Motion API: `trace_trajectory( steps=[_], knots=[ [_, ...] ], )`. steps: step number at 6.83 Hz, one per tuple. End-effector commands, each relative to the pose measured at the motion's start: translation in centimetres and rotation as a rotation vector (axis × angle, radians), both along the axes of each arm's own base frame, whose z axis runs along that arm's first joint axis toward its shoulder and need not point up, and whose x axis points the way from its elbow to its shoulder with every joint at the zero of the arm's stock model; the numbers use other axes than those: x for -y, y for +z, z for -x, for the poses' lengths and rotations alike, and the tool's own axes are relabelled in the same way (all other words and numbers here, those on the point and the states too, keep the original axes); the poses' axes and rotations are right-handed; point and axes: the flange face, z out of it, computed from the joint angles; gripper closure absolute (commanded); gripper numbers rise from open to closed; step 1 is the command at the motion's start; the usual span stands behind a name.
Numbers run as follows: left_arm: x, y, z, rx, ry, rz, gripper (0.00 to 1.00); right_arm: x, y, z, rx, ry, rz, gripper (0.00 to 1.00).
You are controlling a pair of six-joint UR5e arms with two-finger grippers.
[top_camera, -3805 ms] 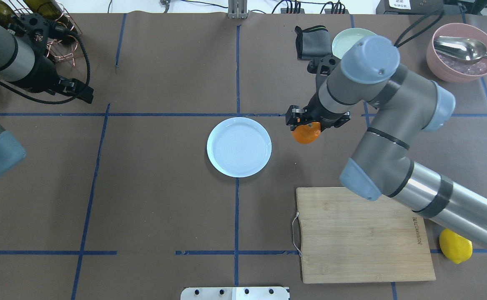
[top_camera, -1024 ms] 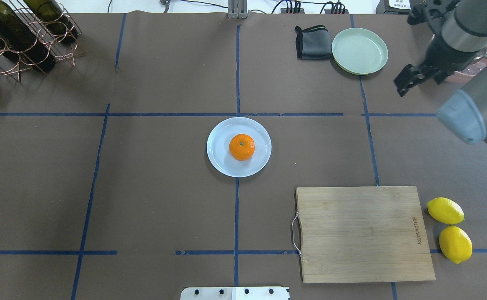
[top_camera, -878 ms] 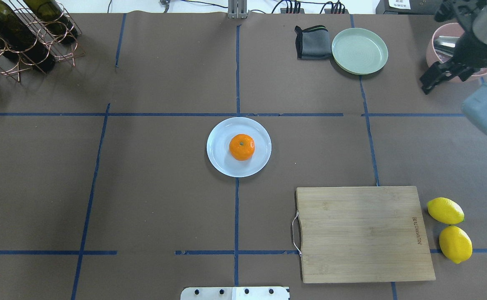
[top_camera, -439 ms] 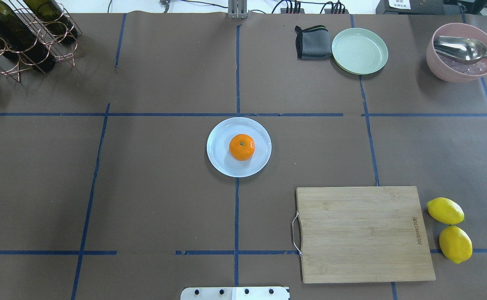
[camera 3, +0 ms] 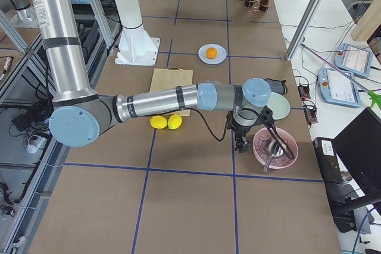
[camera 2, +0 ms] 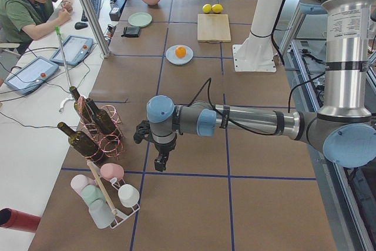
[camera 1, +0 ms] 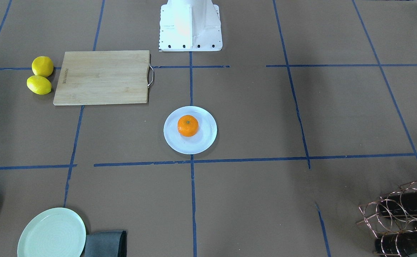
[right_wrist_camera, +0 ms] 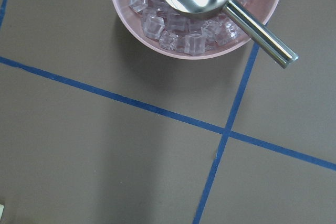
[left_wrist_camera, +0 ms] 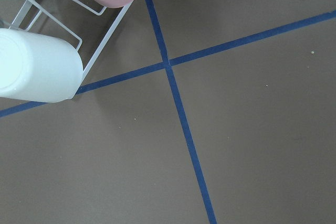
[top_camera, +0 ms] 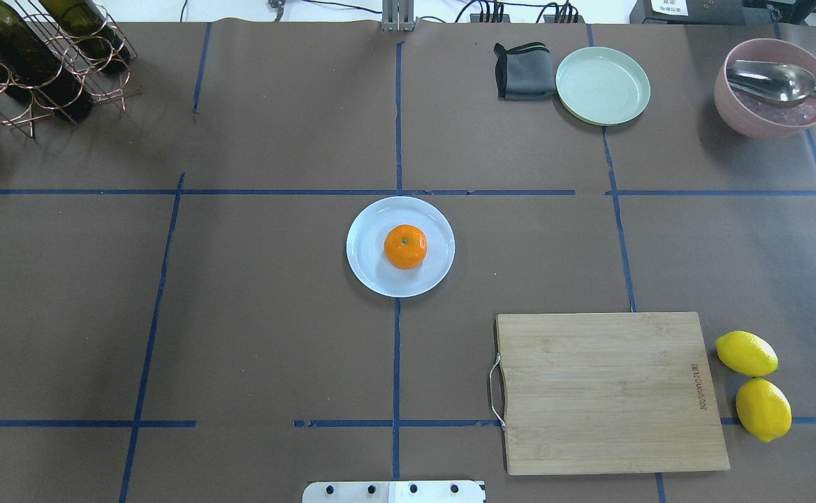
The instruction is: Pick orange to plate
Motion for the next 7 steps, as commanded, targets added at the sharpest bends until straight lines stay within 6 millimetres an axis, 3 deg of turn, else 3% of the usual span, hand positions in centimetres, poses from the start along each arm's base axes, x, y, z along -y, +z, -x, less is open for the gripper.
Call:
trace_trajectory(
  steps=[1, 3, 7],
  knots=[
    [0.0, 0.0, 0.0, 0.001, 0.001, -0.003, 0.0, -3.6, 4.6, -1.2, -0.003, 0.031, 0.053, 0.0],
    [0.0, 0.1, 0.1, 0.002, -0.002, 0.002, 0.0, -6.1, 5.8, -1.1, -0.001, 0.07, 0.116, 0.0],
    [-0.3, 0.3, 0.8, 0.003, -0.016, 0.006, 0.0, -6.7, 6.7, -1.2, -0.006, 0.159, 0.144, 0.0]
  ],
)
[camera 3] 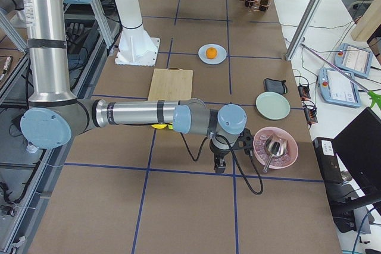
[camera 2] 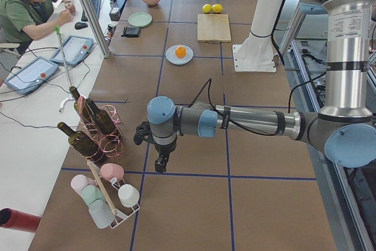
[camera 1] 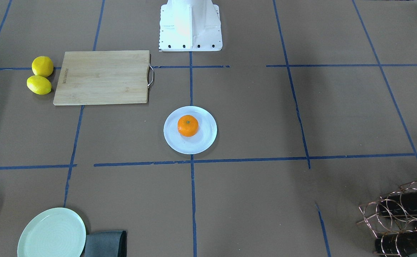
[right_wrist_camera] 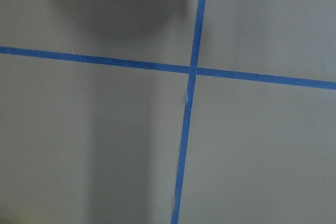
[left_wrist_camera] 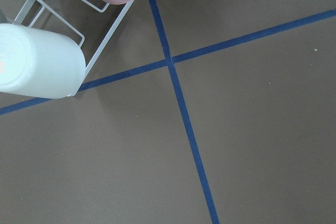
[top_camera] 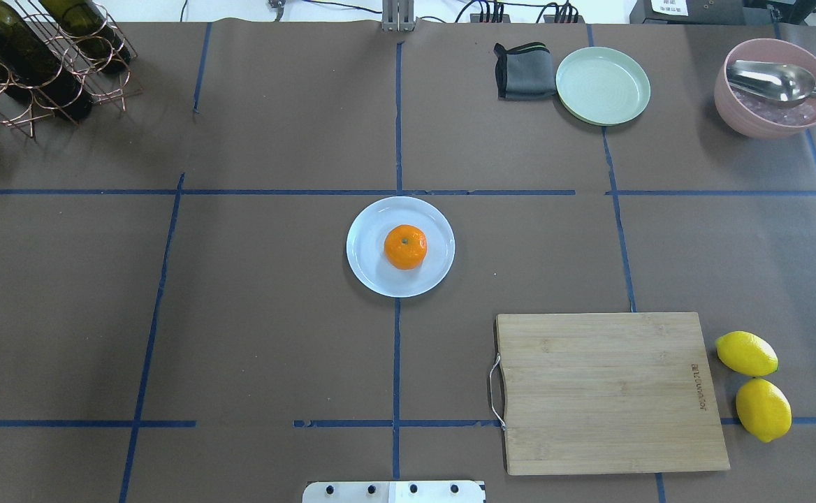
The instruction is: Pick orange to plate
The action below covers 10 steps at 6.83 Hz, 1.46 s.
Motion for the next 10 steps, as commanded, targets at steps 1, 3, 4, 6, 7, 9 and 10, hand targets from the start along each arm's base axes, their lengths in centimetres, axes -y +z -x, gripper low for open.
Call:
trace_trajectory(
  steps=[1, 3, 4, 6, 7, 9, 10],
  knots=[
    [-0.05, 0.04, 0.08, 0.001, -0.002, 0.001, 0.0, -1.04, 1.31, -0.11, -0.005, 0.076, -0.025, 0.0],
    [-0.05, 0.04, 0.08, 0.0, -0.004, 0.003, 0.0, -0.95, 1.35, -0.03, -0.005, 0.085, -0.018, 0.0],
    [-0.05, 0.04, 0.08, 0.0, -0.013, 0.011, 0.0, -0.87, 1.26, -0.02, -0.004, 0.086, -0.019, 0.0],
    [-0.06, 0.08, 0.04, -0.012, -0.152, 0.136, 0.0, -0.88, 1.26, -0.1, -0.004, 0.104, -0.001, 0.0],
    [-0.05, -0.01, 0.11, -0.013, -0.166, 0.143, 0.0, -0.86, 1.19, -0.02, -0.003, 0.103, -0.001, 0.0],
    [-0.04, -0.17, 0.09, -0.015, -0.166, 0.141, 0.0, -0.78, 1.1, -0.02, -0.003, 0.105, -0.003, 0.0],
    [-0.02, -0.34, 0.09, -0.015, -0.166, 0.136, 0.0, -0.78, 1.08, -0.01, -0.002, 0.103, -0.004, 0.0]
  ],
)
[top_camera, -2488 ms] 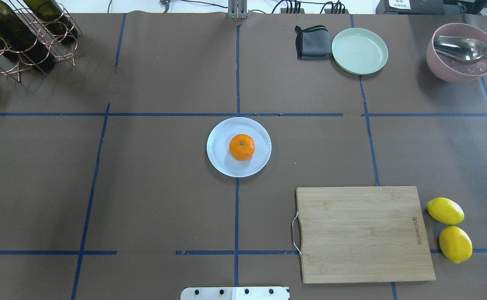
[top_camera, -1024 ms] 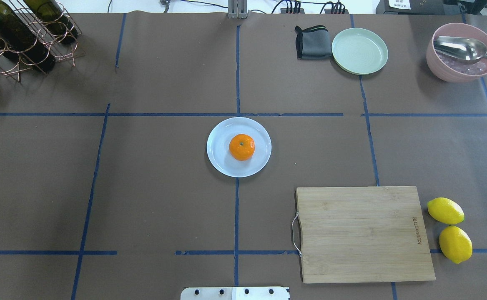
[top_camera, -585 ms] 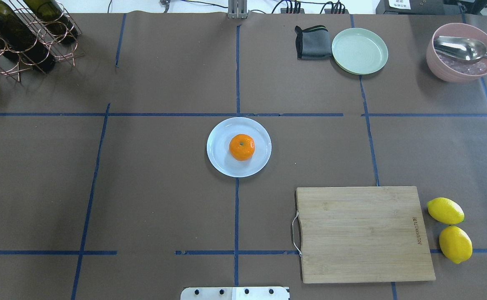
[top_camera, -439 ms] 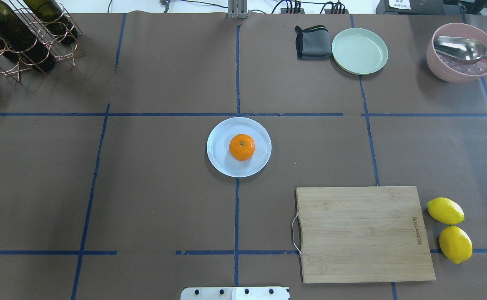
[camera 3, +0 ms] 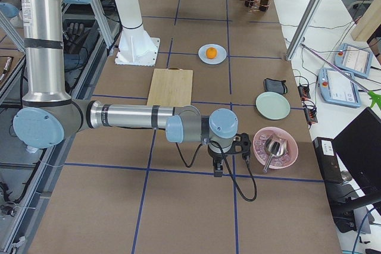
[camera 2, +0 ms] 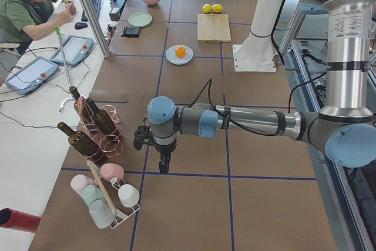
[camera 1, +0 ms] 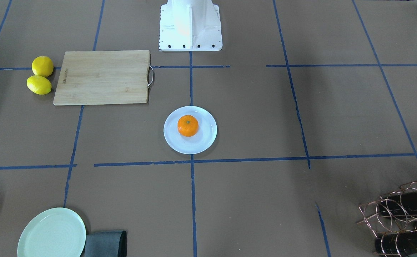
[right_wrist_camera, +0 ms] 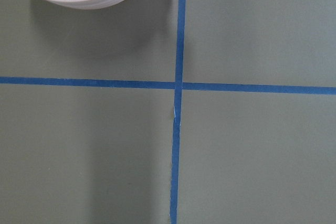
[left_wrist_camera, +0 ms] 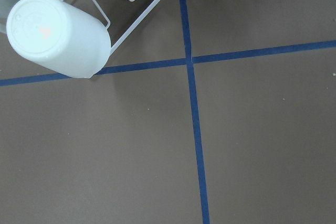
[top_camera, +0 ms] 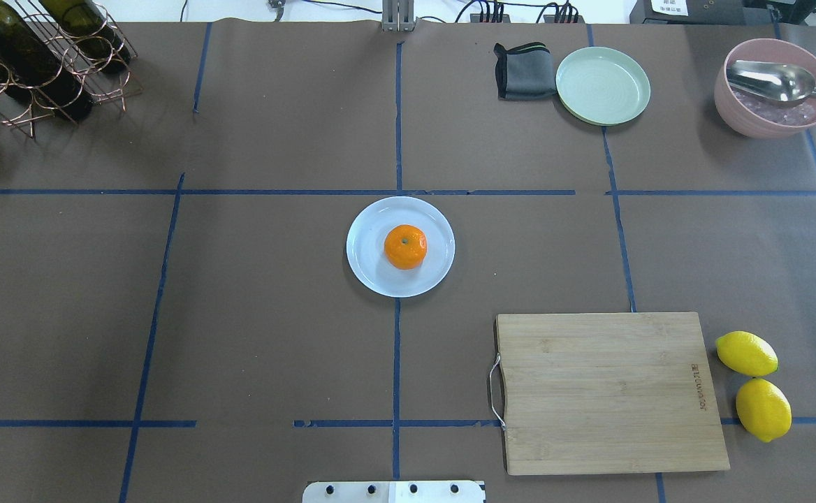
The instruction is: Pick orange to plate
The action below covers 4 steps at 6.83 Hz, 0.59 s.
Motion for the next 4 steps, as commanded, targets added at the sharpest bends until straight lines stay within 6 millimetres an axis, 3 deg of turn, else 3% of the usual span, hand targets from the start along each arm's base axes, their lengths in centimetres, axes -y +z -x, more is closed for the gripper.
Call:
trace_trajectory(
  steps=[1, 4],
  knots=[
    [0.03, -0.22, 0.01, -0.002, -0.002, -0.006, 0.0, 0.02, -0.03, 0.01, 0.001, 0.0, 0.0, 0.0],
    [0.04, -0.3, 0.29, -0.004, -0.005, -0.015, 0.0, 0.17, -0.17, 0.0, -0.001, -0.001, -0.005, 0.0]
  ],
)
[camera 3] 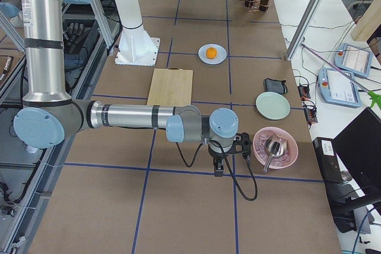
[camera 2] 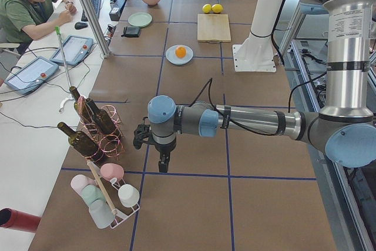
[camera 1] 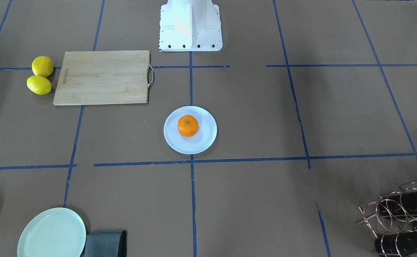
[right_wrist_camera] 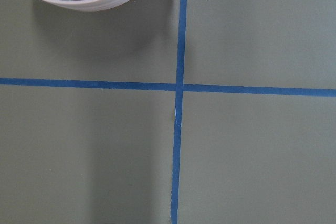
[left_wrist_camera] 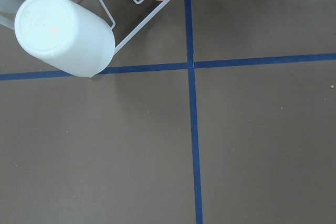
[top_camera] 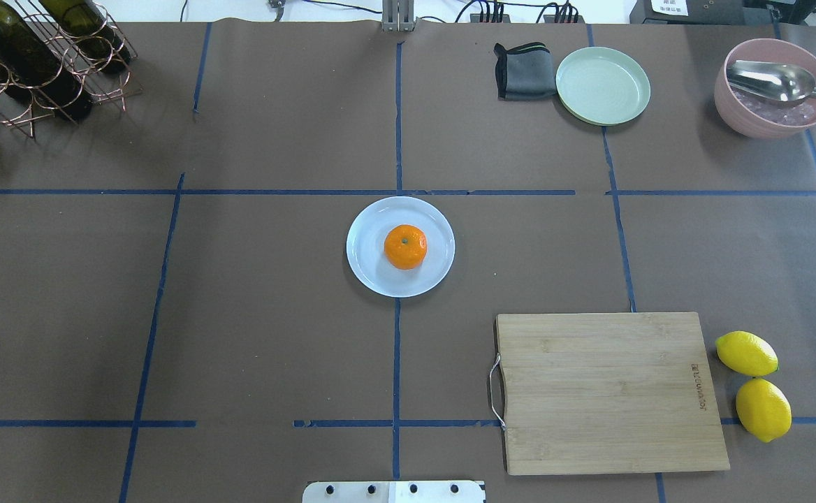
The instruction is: Pick orange to plate
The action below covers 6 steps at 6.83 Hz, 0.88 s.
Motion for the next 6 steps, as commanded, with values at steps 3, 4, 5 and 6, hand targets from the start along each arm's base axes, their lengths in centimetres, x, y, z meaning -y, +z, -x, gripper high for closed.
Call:
trace_trajectory(
  steps=[3, 4, 5, 6],
  knots=[
    [0.02, -0.11, 0.13, -0.002, -0.001, -0.016, 0.0, 0.11, -0.11, -0.01, 0.0, 0.007, 0.004, 0.0],
    [0.05, -0.18, 0.13, -0.002, -0.002, -0.021, 0.0, 0.18, -0.18, -0.01, 0.0, 0.007, 0.002, 0.0],
    [0.03, -0.11, 0.26, -0.003, -0.005, -0.02, 0.0, 0.18, -0.18, -0.01, 0.0, 0.007, 0.002, 0.0],
    [0.04, -0.05, 0.26, -0.003, -0.005, -0.02, 0.0, 0.26, -0.34, 0.0, 0.001, 0.008, 0.0, 0.0]
  ],
)
